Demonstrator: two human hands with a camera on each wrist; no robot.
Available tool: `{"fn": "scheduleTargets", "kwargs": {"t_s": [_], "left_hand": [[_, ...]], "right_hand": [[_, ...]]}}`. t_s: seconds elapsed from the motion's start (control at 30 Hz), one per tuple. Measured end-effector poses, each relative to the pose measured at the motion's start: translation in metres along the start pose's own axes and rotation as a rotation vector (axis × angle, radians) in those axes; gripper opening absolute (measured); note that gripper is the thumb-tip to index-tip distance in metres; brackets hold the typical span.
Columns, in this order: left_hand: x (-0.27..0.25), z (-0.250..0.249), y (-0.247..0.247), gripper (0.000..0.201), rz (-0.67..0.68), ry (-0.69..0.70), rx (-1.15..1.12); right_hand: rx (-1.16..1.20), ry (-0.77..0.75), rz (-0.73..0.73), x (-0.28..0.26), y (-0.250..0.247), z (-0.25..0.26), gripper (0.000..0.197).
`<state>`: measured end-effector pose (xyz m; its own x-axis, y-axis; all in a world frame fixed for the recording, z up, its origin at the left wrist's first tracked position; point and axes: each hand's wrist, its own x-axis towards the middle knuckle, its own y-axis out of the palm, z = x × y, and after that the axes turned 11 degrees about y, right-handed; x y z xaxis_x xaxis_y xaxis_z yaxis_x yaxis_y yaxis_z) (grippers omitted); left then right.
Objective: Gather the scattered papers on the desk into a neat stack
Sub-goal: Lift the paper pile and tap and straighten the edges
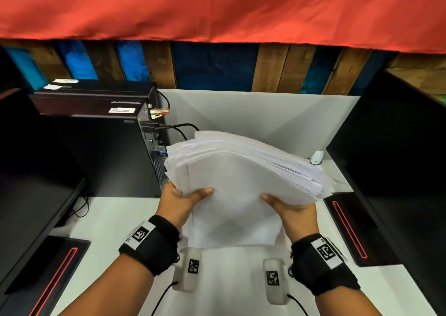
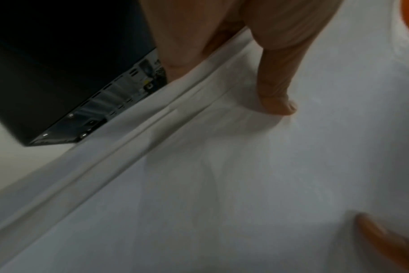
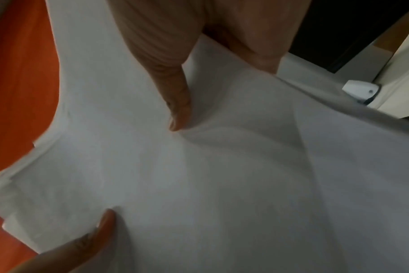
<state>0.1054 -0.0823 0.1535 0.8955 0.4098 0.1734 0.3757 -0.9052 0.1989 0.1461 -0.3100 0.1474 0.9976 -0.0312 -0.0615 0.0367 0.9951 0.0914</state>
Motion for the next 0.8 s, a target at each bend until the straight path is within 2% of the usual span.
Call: {"fn": "scheduleTargets", "kwargs": {"t_s": [0.07, 0.13, 0.2, 0.27, 0.4, 0.53, 0.7, 0.8], "left_hand": [[0.001, -0.005, 0.001, 0.044, -0.002, 0.058, -0.022], [0.002, -0.004, -0.002, 0.048, 0.016, 0.074, -0.006], [0.001, 0.004, -0.006, 0.052, 0.020, 0.034, 0.020], [-0.002, 0.013, -0.008, 0.051, -0.006, -0.020, 0.039], [-0.007, 0.012, 0.002, 0.044, -0.089, 0.036, 0.049], [-0.006, -0.003, 0.008, 0.042, -0.088, 0.136, 0.049], [-0.004, -0.003, 0.004, 0.057, -0.154, 0.122, 0.027], [-0.003, -0.008, 0.005, 0.058, -0.195, 0.149, -0.027]], "right_hand": [[-0.015, -0.053, 0.006, -0.004, 0.003, 0.005, 0.052], [-0.021, -0.007, 0.032, -0.003, 0.002, 0.004, 0.053], [-0.049, 0.076, 0.074, -0.001, 0.001, -0.002, 0.052], [-0.095, 0.090, 0.052, -0.002, 0.005, -0.005, 0.052], [-0.066, -0.049, -0.004, -0.011, 0.019, 0.009, 0.048], [-0.050, -0.159, -0.019, -0.016, 0.021, 0.018, 0.041], [-0.005, -0.183, -0.131, -0.013, 0.020, 0.008, 0.078], [-0.056, -0.315, -0.153, -0.016, 0.023, 0.006, 0.088]]}}
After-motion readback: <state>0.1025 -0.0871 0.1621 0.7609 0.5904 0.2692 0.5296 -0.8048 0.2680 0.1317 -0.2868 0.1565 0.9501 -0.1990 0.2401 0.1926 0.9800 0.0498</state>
